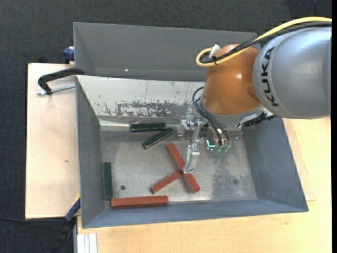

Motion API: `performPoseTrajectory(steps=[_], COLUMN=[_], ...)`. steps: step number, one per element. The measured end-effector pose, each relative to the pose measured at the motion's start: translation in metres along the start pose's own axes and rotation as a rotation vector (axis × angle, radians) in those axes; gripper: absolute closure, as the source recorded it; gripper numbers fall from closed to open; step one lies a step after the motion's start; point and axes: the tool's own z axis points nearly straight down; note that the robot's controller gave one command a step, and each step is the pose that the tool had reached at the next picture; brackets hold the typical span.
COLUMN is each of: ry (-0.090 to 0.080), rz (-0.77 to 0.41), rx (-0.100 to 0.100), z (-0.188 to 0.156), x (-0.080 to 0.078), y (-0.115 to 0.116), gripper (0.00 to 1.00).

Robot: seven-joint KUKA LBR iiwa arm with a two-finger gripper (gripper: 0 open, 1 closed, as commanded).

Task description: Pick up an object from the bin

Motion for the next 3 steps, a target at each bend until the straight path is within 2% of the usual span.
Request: performPoseTrajectory(steps=[2, 3], ry=[-0.019, 0.004], rz=[-0.007, -0.011], rx=[-0.001, 0.002], z=[0.003, -0.001], x=[0.002, 0.036], y=[0.001, 0.049], gripper=[0.0, 0.0])
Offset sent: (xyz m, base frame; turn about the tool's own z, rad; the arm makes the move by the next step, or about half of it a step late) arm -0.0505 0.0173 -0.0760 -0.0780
